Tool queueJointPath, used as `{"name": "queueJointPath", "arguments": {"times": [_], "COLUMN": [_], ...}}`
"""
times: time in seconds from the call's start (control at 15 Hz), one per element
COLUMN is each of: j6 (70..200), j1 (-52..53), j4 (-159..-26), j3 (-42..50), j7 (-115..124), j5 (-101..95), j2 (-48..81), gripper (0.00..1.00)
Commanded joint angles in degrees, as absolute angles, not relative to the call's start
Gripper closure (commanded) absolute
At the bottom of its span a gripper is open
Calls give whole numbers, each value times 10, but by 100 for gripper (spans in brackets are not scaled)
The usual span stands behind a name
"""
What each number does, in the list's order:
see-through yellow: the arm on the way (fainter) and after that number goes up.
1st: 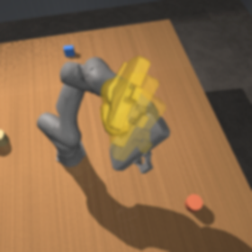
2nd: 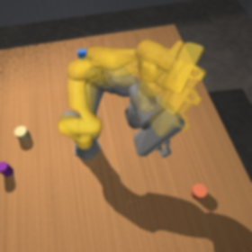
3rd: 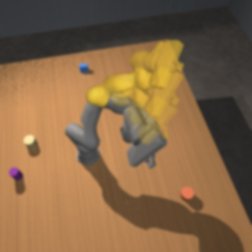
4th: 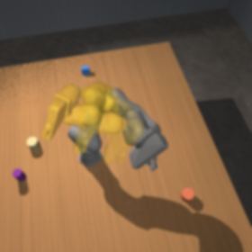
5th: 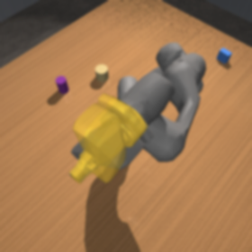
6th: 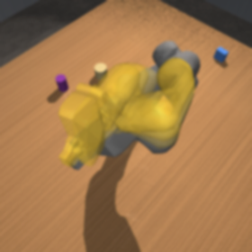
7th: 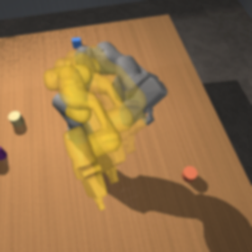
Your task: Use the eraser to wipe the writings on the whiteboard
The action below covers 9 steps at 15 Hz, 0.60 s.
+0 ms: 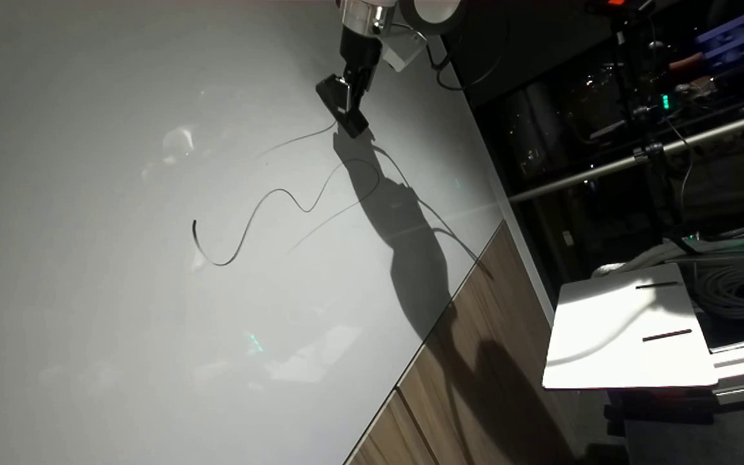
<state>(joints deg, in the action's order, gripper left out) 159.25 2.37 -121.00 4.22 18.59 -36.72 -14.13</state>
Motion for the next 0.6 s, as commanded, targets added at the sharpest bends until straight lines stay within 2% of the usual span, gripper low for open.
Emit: {"name": "queueJointPath", "arguments": {"times": [0.0, 0.53], "j6": [1593, 1527], "j1": [30, 62], "j4": [-1155, -1094], "j3": [16, -99], "j7": [211, 295], "j5": [-385, -416], "j2": [-87, -39], "gripper": [70, 70]}}
